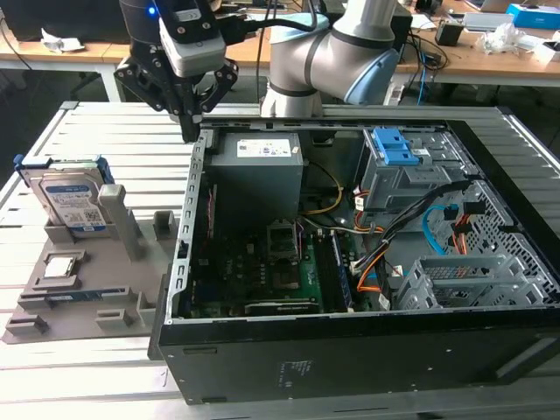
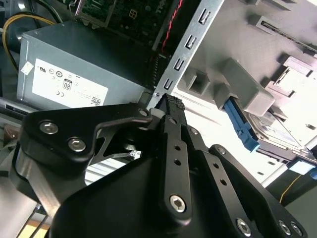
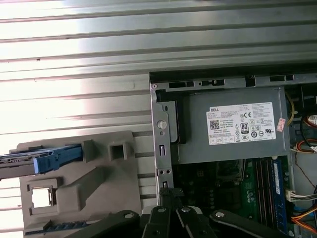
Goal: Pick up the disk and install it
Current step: 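Reach for the disk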
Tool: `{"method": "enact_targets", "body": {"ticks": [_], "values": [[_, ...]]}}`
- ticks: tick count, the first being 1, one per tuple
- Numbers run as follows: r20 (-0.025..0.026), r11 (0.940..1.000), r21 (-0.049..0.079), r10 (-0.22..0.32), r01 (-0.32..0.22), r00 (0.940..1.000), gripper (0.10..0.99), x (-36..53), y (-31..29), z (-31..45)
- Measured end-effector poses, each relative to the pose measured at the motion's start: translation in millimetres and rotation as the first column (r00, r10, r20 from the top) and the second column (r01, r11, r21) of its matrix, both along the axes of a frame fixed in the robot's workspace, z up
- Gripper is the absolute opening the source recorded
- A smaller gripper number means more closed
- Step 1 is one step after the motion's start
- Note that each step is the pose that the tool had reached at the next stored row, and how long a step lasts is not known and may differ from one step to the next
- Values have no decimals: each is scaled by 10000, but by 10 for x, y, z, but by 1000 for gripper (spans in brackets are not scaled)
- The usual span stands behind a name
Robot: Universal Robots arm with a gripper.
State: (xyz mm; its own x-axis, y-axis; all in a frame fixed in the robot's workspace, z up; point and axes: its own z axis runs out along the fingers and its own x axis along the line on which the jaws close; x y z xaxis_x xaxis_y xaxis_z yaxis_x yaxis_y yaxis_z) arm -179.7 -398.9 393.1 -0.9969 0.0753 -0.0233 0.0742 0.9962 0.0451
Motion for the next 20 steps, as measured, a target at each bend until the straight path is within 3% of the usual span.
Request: {"method": "enact_targets", "body": {"ticks": [4, 16, 20], "values": [[0, 10000, 0, 1, -1, 10000, 106, -59, 0, 0], [0, 10000, 0, -1, 1, 10000, 106, -347, 0, -2], [0, 10000, 0, 1, -1, 10000, 106, -493, 0, -3]]}}
